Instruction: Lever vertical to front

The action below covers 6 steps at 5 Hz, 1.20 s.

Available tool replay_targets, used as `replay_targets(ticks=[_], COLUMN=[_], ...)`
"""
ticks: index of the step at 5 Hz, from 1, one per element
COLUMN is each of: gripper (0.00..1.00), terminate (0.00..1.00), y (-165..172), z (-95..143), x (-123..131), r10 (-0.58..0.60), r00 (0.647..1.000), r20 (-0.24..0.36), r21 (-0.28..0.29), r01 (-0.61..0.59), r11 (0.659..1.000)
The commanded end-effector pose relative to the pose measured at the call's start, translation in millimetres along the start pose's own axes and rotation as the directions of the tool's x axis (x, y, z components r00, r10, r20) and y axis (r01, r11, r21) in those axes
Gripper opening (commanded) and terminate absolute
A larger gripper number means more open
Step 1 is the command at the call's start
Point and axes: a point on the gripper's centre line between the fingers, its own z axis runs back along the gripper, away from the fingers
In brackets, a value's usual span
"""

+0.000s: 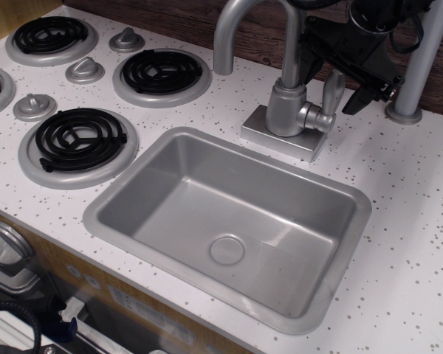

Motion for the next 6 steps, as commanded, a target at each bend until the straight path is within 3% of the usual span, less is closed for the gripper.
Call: replay_targets(ticks=[1,2,3,4,6], gripper=[1.0,1.0,0.0,0.0,0.0], terminate=[0.0,0.0,0.0,0.0,0.0], y=[1.7,-0.2,-0.6,0.1,3.0], z=[11.4,7.9,9.4,11.5,8.1], x=[17.7,20.6,19.3,11.9,-18.5], r10=[-0.002,-0.004,-0.001,0.013,0.037], r00=[0.998,0.998,0.998,0.999,0.998], r20=[0.065,0.064,0.06,0.047,-0.047], r21=[-0.014,-0.018,-0.007,0.003,0.003], r01=[0.003,0.005,0.001,-0.013,-0.037], r11=[1.0,1.0,1.0,1.0,0.999])
